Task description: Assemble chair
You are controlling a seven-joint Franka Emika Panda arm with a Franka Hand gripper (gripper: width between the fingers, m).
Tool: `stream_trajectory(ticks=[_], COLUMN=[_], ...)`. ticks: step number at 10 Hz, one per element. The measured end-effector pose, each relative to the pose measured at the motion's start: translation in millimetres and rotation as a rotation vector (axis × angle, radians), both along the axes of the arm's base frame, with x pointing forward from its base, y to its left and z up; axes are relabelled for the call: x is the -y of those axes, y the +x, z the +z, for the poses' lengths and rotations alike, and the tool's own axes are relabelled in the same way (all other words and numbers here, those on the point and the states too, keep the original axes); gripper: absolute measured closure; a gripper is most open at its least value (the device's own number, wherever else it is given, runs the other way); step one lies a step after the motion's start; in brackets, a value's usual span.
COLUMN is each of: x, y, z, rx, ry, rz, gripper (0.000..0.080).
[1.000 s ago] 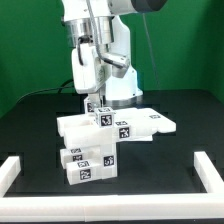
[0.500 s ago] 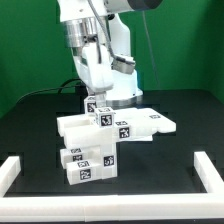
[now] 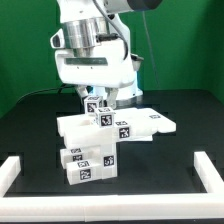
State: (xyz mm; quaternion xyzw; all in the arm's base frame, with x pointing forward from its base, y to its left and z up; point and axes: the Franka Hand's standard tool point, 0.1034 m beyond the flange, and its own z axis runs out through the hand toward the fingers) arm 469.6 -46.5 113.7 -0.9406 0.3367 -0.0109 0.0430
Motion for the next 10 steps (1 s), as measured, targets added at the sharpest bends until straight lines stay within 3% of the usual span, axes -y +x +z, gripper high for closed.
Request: stream_trajectory(ticks=[1, 2, 3, 5, 6, 7, 10], x=[4.6, 9.4, 9.3, 9.3, 9.0, 9.0, 6.1], y=[6.3, 6.4, 5.4, 5.3, 5.2, 5.1, 6.0], z=[3.1, 3.3, 2.3, 2.0, 1.5, 1.4, 1.1], rx=[0.034, 0.061, 0.057, 0.055, 0.051, 0.048, 0.034], ry=[-0.056, -0.078, -0.075, -0.073, -0.065, -0.06, -0.04], rz=[0.23, 0.309, 0.274, 0.245, 0.15, 0.082, -0.219], gripper=[0.0151, 0.0151, 0.0151, 0.0389, 0.0389, 0.0515, 0.0515])
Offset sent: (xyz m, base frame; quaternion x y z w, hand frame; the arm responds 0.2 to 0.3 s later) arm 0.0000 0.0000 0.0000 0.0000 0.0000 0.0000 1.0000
